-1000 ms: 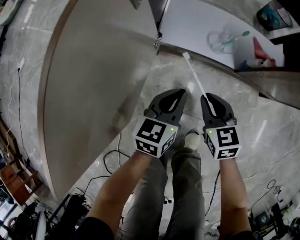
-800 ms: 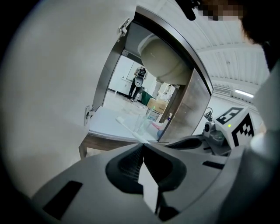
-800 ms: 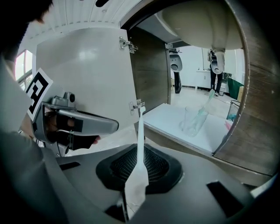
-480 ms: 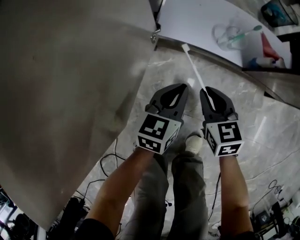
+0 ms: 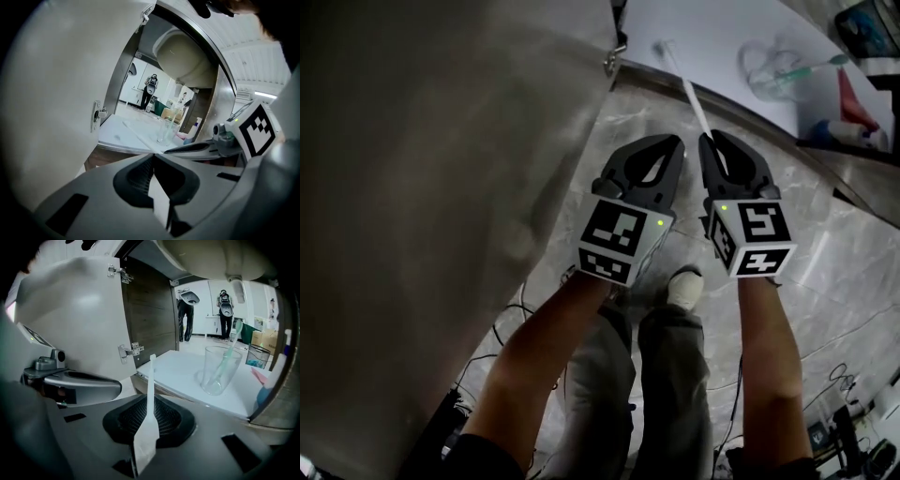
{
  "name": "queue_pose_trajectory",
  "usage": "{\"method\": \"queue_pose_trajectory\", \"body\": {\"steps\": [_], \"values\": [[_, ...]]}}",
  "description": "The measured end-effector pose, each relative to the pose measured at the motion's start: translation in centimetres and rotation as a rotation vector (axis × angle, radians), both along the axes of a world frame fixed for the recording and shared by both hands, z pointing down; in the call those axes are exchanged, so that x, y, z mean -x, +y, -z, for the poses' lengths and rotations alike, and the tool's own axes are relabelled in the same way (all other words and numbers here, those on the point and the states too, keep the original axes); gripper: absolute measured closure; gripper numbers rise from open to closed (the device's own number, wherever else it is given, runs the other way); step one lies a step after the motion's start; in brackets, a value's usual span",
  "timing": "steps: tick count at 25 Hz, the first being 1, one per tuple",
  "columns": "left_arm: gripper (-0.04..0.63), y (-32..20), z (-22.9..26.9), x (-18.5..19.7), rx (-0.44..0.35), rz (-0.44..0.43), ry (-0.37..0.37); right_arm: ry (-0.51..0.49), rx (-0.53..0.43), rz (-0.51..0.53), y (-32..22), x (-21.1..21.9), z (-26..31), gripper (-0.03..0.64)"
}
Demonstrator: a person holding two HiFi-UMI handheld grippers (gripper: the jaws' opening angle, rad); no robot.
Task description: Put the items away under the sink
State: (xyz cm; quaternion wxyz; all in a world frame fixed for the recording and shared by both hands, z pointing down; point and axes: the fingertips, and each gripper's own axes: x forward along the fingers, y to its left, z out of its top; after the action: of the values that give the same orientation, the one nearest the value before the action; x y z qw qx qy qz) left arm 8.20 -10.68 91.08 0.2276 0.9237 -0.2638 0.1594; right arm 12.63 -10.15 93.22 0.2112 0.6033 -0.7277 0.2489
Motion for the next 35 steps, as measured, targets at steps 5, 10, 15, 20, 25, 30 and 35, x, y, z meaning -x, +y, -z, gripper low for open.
{"method": "queue_pose_trajectory", "body": {"steps": [5, 10, 15, 20, 25, 30, 35], "values": [[0.584, -2.9, -0.1, -0.9, -0.052, 0.034, -0.004, 0.016, -0.02, 0.008, -3.0, -0.9, 0.1, 0.556], [0.584, -4.9, -0.2, -1.7, -0.071, 0.068, -0.009, 0.018, -0.029, -0.009, -5.9, -2.4, 0.2, 0.555], [0.584, -6.3, -0.3, -2.2, -0.08, 0.108, -0.002, 0.023, -0.046, -0.006, -8.1, -3.1, 0.1, 0.555], [0.585, -8.1, -0.3, -2.8, -0.109, 0.157, -0.008, 0.014, -0.038, -0.035, -9.5, -4.0, -0.6, 0.555], [0.584, -9.3, 0.0, -3.6, -0.101, 0.207, 0.013, 0.052, -0.139, -0.076, -11.0, -4.7, 0.5, 0.528], [0.584, -9.1, 0.1, -3.3, -0.102, 0.198, 0.011, 0.052, -0.185, -0.095, -10.5, -4.1, 1.1, 0.465], [0.584, -8.8, 0.7, -2.4, -0.091, 0.201, 0.004, 0.005, -0.207, -0.138, -8.9, -4.6, 2.5, 0.507]]}}
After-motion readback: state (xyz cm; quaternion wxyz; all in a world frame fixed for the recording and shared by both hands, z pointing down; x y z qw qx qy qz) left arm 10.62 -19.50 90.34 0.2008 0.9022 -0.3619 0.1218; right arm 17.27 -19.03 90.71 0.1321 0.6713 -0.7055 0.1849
